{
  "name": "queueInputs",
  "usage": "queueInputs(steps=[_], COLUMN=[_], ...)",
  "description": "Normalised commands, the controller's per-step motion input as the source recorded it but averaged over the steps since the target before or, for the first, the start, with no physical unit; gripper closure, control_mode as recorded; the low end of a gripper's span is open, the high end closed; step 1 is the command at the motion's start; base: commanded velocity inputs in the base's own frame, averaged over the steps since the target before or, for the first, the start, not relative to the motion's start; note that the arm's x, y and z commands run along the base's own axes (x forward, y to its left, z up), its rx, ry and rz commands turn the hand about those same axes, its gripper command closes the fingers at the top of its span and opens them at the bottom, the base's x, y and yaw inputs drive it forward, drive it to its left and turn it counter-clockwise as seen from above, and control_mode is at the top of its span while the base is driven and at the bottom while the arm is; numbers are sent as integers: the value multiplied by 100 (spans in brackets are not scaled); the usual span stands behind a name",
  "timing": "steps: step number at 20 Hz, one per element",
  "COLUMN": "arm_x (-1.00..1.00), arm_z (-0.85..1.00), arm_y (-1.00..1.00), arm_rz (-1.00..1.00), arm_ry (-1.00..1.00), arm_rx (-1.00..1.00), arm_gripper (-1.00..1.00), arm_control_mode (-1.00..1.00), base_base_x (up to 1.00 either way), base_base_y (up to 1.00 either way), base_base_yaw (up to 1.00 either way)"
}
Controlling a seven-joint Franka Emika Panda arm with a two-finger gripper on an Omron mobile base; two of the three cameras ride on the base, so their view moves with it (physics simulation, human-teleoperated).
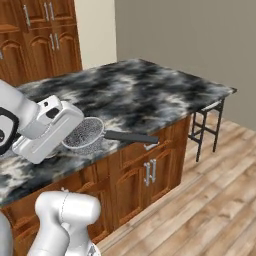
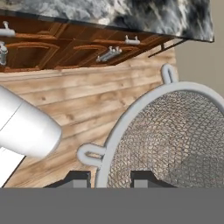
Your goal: Open the cabinet and setup a tea strainer by placing it in the bowl upright.
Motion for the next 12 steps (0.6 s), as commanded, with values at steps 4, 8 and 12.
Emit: queueInputs(steps=[4,8,12], arm_x=[0,0,0], arm_z=[0,0,0], arm_y=[0,0,0], arm_rz=[0,0,0], arm_ry=[0,0,0], arm_rx=[0,0,0], arm_gripper=[100,100,100], arm_control_mode=[100,100,100], base_base_x=[0,-6,-11], base_base_y=[-5,-2,-20], base_base_yaw=[40,42,37])
